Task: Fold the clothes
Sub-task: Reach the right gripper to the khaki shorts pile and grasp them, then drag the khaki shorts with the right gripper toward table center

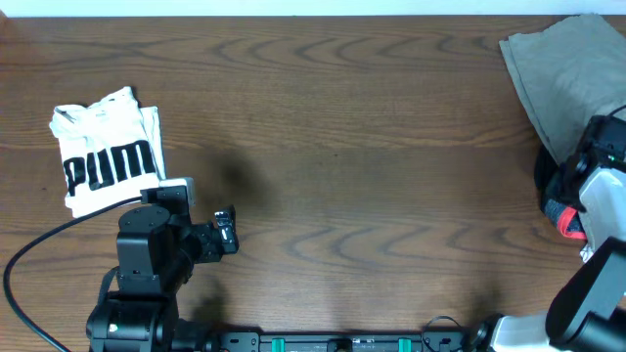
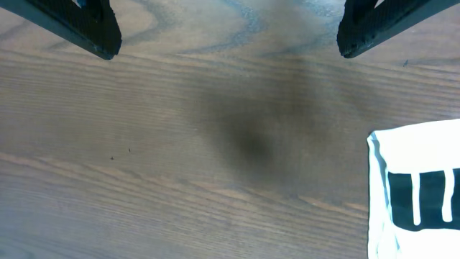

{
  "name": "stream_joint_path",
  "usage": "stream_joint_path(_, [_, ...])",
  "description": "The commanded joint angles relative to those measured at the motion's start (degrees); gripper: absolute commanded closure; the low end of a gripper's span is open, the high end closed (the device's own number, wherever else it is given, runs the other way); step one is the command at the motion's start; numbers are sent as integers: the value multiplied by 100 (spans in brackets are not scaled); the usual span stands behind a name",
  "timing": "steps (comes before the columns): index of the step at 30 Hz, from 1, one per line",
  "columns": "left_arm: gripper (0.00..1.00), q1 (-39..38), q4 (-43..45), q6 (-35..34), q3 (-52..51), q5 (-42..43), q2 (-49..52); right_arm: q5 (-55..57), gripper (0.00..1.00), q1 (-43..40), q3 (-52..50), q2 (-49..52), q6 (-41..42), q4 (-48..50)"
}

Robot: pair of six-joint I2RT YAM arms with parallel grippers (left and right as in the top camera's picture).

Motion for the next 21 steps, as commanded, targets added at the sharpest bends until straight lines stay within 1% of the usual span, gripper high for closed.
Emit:
stream_joint_path(1, [2,24,0,-24,131,61,-9,-225,99,352,442,-551,39,-136])
stream_joint_path(6, [2,24,0,-24,131,61,-9,-654,99,1029,811,-1093,-9,-557])
stream_joint_path(11, [2,24,0,-24,131,61,-9,-1196,99,2098,879,-1567,-66,-726])
stream_joint_path(17, [2,24,0,-24,131,61,-9,-1711,99,3281,874,-1578,-61,-835])
stream_joint_path(21, [2,24,0,-24,131,59,-9,-1764,99,4022,874,-1443,76,-793])
